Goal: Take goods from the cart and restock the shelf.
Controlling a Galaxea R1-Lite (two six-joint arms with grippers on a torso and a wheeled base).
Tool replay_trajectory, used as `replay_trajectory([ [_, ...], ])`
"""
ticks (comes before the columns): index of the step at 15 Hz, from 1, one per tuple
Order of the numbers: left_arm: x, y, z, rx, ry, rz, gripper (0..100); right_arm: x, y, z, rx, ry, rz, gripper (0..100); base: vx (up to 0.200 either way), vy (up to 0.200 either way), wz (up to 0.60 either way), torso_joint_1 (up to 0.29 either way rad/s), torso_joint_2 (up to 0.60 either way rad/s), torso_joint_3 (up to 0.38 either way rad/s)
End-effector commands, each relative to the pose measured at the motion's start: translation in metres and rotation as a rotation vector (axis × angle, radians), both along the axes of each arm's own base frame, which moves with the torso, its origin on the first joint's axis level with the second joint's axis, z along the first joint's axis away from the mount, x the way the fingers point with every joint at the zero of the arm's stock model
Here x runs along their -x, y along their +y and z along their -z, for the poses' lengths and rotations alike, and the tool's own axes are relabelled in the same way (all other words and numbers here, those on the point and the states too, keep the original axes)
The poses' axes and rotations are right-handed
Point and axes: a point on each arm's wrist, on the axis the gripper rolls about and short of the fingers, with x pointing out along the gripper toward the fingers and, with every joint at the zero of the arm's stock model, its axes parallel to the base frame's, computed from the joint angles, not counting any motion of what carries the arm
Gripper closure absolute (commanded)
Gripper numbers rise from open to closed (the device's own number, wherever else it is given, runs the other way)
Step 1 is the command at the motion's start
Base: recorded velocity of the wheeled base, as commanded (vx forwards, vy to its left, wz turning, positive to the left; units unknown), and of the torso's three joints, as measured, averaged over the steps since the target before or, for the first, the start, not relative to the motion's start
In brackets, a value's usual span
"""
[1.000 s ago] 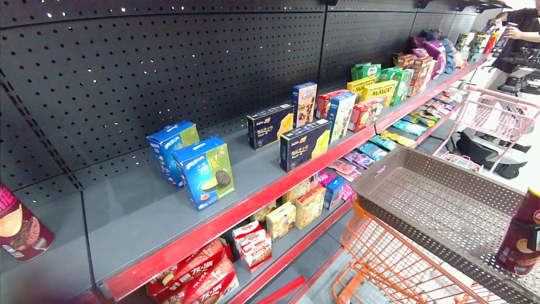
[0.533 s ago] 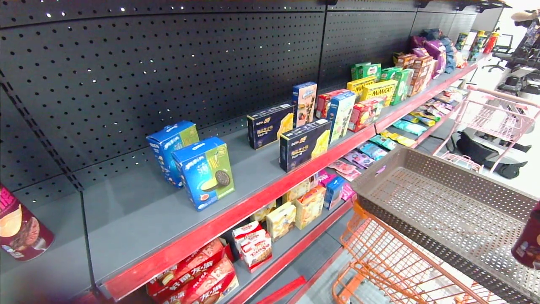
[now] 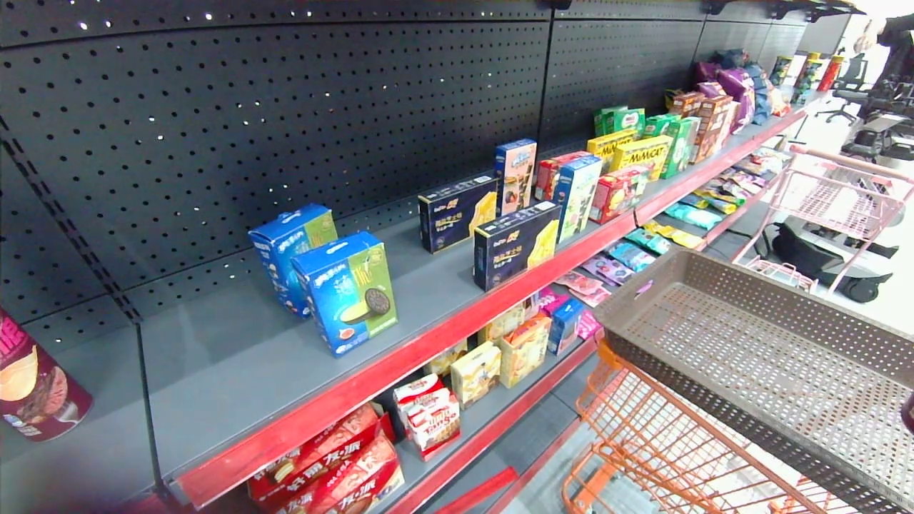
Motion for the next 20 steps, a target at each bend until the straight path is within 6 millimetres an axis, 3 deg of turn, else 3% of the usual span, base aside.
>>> replay_trajectory([
  [1,0.0,0.0,0.0,0.0,0.0,0.001,0,0.048,0.027,-0.02,0.048,-0.086,0.022,100,0.0,0.0,0.0,0.0,0.0,0.0],
  [4,0.0,0.0,0.0,0.0,0.0,0.001,0,0.079,0.029,-0.031,0.054,-0.088,0.037,100,0.0,0.0,0.0,0.0,0.0,0.0],
  [8,0.0,0.0,0.0,0.0,0.0,-0.001,0,0.096,0.028,-0.041,0.17,-0.112,0.084,100,0.0,0.0,0.0,0.0,0.0,0.0],
  [15,0.0,0.0,0.0,0.0,0.0,-0.001,0,0.093,0.029,-0.036,0.218,-0.043,0.05,100,0.0,0.0,0.0,0.0,0.0,0.0],
  [20,0.0,0.0,0.0,0.0,0.0,0.001,0,0.095,0.032,-0.036,0.253,-0.055,-0.061,100,0.0,0.0,0.6,0.0,0.0,0.002],
])
